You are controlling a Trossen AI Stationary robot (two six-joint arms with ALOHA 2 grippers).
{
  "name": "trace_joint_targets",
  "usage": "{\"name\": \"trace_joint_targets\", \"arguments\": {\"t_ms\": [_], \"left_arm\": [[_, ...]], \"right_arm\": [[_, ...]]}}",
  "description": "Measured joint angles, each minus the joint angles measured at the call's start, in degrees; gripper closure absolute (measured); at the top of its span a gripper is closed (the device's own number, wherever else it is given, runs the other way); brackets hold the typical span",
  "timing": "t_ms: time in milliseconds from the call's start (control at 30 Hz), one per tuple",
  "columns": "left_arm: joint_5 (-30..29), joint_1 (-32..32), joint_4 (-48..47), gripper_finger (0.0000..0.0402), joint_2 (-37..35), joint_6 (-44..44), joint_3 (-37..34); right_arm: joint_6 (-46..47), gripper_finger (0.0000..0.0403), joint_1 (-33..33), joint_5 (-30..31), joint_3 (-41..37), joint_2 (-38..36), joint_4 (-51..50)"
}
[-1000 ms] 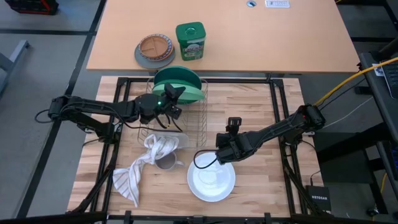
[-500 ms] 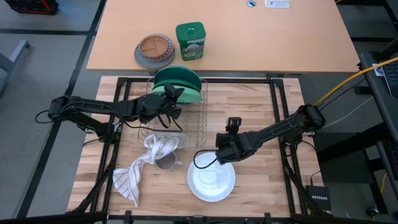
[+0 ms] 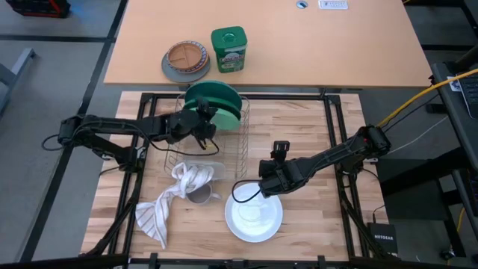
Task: Sort dishes
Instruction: Put the light green plate into the gray dish rack, then put the white plate into the gray dish rack
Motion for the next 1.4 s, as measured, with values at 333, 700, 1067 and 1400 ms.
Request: {"name": "trace_joint_targets", "arguments": {"t_ms": [333,700,1067,1400], "left_arm": [[5.1,4.4,-0.3,0.0353,-0.1,-13.0,0.0],[5.6,4.0,-0.1,0.0265,-0.1,-19.9,0.0],[4.8,-1.2,1.5,0.0245,0.0,-20.1,0.0],[4.4,-5.9,8.8,0.0244,-0.1,-20.2,0.0]], "right_arm": [[0.0,0.0252,0.0,-2.1,0.0,0.0,0.2],[0.0,0.0252,0.0,-3.6,0.0,0.0,1.4],[0.0,0.0252,0.0,-6.6,0.0,0.0,1.8],[0.0,0.0252,0.0,-16.8,0.0,0.0,2.0]]}}
